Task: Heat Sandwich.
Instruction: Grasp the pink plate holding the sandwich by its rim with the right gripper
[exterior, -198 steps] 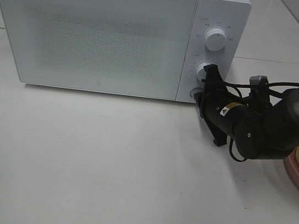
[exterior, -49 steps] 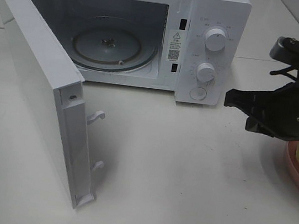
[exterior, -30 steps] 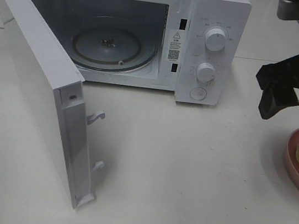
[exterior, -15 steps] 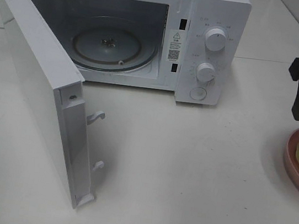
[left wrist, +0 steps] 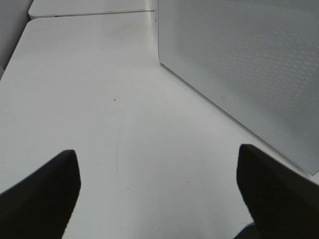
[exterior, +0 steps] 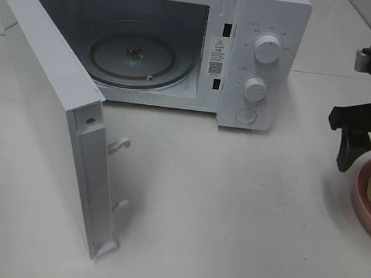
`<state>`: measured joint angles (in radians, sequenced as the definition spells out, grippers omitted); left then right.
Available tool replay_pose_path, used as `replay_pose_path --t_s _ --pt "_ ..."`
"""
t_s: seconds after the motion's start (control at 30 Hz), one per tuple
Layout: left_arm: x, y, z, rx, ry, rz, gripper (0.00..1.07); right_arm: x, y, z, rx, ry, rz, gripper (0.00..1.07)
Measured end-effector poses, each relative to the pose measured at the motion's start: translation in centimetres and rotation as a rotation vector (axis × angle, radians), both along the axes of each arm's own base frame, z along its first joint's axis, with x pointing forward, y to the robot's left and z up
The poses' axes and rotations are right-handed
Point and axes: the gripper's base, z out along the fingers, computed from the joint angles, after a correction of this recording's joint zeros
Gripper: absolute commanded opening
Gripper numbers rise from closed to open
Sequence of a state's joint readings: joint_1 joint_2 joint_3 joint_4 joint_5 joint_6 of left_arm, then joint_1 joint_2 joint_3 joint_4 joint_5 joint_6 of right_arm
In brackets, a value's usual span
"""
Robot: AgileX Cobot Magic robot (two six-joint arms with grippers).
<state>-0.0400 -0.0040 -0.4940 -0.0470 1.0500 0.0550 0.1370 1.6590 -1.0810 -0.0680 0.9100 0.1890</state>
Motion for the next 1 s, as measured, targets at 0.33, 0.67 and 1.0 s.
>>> replay_pose_path --t_s 0.33,0.67,1.0 --pt "0.0 0.0 0.0 0.000 0.000 0.000 0.79 0.7 -1.1 -3.3 0.008 0.012 -0.040 0.75" --pt "0.0 0.0 0.0 0.000 0.000 0.000 0.79 1.3 -1.0 -6.3 0.004 0.060 -0.039 0.75" --pt "0.0 0.0 0.0 0.000 0.000 0.000 0.79 1.8 -1.5 -9.0 -0.051 0.094 -0.036 0.73"
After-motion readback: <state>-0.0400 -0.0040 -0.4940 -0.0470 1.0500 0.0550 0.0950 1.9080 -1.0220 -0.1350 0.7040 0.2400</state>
